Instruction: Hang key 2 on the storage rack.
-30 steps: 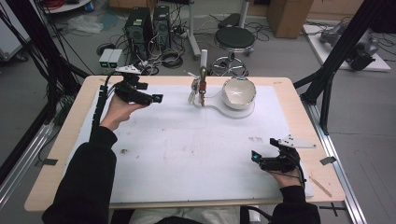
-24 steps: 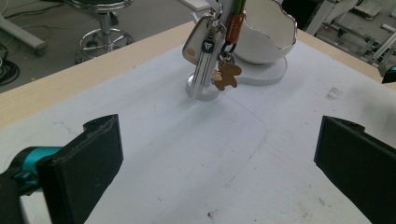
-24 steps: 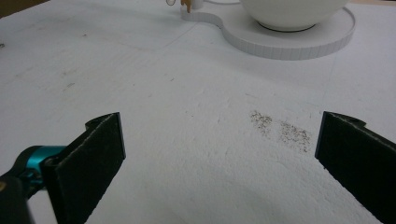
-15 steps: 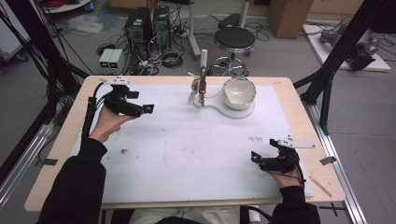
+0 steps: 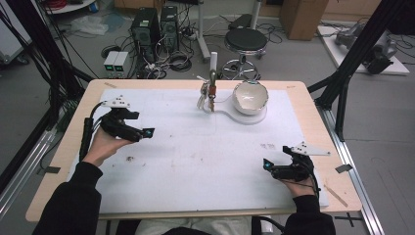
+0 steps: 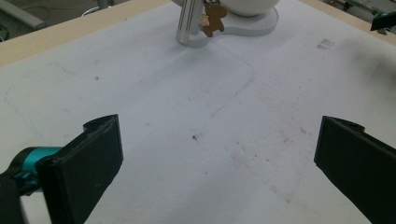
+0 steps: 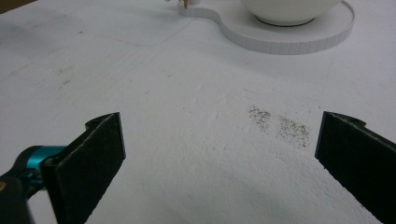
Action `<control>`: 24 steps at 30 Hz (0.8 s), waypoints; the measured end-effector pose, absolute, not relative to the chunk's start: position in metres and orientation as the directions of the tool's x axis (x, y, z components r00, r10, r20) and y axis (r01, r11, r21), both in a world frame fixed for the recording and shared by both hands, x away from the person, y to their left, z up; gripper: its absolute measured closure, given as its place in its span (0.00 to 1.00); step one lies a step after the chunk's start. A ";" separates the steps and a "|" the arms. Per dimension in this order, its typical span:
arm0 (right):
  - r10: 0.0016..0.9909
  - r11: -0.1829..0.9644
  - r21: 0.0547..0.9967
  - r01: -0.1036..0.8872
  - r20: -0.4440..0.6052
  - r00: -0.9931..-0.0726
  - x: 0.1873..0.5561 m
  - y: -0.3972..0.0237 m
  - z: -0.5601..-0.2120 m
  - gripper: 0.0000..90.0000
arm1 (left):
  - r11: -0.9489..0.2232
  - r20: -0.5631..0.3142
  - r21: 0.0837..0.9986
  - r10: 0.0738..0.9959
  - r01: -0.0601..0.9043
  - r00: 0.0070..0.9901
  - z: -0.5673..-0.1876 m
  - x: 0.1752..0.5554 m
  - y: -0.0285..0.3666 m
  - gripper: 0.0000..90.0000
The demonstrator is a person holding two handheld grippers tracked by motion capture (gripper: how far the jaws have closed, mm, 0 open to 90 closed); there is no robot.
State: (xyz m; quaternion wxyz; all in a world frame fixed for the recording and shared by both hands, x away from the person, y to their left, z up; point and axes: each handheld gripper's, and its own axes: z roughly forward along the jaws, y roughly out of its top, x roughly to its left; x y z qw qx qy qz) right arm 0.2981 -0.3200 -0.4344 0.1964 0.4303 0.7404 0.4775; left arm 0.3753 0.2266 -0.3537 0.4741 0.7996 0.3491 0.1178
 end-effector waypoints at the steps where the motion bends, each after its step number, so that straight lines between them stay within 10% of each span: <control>1: 0.824 0.178 0.876 0.448 0.116 -0.555 0.298 -0.320 -0.434 0.01 | -0.302 -0.145 0.841 0.674 0.449 0.724 -0.355 0.374 0.229 0.02; 24: 0.826 0.187 0.868 0.460 0.115 -0.552 0.297 -0.318 -0.436 0.01 | -0.217 -0.147 0.870 0.744 0.443 0.652 -0.399 0.321 0.280 0.02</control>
